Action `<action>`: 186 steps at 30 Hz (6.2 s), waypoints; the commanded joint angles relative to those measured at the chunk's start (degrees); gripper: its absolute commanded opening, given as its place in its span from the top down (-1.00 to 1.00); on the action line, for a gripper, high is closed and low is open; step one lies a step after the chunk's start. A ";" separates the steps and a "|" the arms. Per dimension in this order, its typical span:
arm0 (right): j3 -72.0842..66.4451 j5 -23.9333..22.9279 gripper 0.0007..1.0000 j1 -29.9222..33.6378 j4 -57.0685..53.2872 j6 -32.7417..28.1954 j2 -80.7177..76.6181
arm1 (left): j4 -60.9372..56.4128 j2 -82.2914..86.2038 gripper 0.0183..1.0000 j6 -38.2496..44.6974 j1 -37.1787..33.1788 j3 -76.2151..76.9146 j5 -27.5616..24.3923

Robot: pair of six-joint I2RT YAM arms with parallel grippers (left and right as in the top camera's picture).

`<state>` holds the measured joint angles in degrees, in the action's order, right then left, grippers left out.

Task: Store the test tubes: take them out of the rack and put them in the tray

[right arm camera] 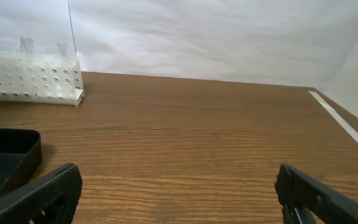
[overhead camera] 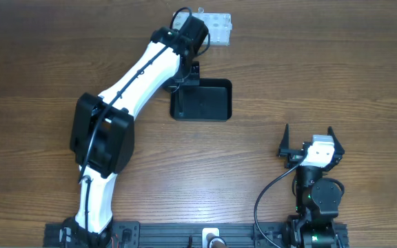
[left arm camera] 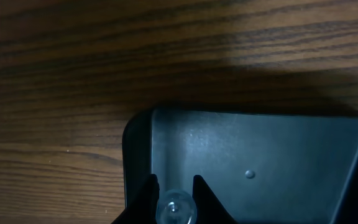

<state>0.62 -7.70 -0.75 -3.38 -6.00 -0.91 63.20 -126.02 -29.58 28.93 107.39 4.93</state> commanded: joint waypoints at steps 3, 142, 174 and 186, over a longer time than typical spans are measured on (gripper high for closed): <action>-0.33 -0.55 -0.98 0.46 -0.09 0.13 0.52 | 0.07 -0.46 0.83 0.90 0.20 -0.02 0.96; -0.33 -0.55 -0.99 0.46 -0.09 0.13 0.52 | -43.50 -15.56 -0.04 33.00 -7.56 16.39 -7.06; -0.33 -0.55 -0.98 0.46 -0.09 0.13 0.52 | -43.54 -15.65 0.46 33.00 -7.50 16.37 -9.27; -0.33 -0.55 -0.98 0.46 -0.09 0.13 0.52 | -43.82 -16.52 0.67 33.00 -7.50 16.37 -9.66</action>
<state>0.62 -7.70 -0.75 -3.38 -5.98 -0.91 19.38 -141.05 3.05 21.47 123.22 -4.49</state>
